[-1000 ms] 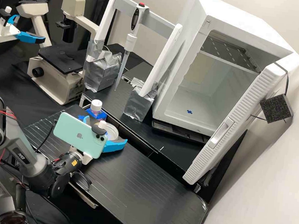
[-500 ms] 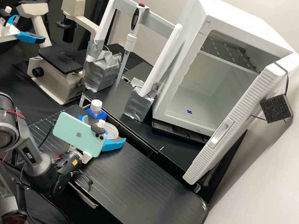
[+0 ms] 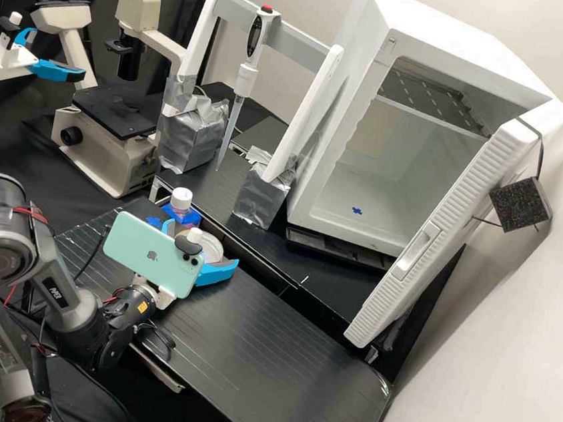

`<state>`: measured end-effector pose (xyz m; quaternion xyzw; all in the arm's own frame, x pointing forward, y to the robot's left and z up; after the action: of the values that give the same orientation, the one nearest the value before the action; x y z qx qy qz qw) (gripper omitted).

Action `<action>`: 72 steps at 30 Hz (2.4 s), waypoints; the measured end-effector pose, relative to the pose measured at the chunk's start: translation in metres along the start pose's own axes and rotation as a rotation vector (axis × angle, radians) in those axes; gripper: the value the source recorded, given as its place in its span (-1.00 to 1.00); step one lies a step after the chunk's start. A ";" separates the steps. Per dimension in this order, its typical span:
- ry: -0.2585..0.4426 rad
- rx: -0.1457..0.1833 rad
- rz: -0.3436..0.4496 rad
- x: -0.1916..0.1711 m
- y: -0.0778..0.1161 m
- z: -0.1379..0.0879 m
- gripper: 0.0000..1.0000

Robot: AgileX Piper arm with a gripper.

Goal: Move the petri dish to the incubator

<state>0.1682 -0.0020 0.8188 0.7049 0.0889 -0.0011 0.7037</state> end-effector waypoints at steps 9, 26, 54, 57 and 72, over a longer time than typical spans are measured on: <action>0.001 -0.029 -0.010 0.002 -0.002 0.000 1.00; 0.002 -0.036 -0.020 0.000 -0.001 0.004 -1.00; -0.002 -0.036 -0.014 0.002 -0.003 0.004 -1.00; -0.005 -0.030 -0.013 0.003 -0.003 0.004 -1.00; -0.052 0.071 0.113 -0.008 0.015 0.005 -1.00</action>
<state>0.1632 -0.0078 0.8349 0.7332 0.0309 0.0172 0.6791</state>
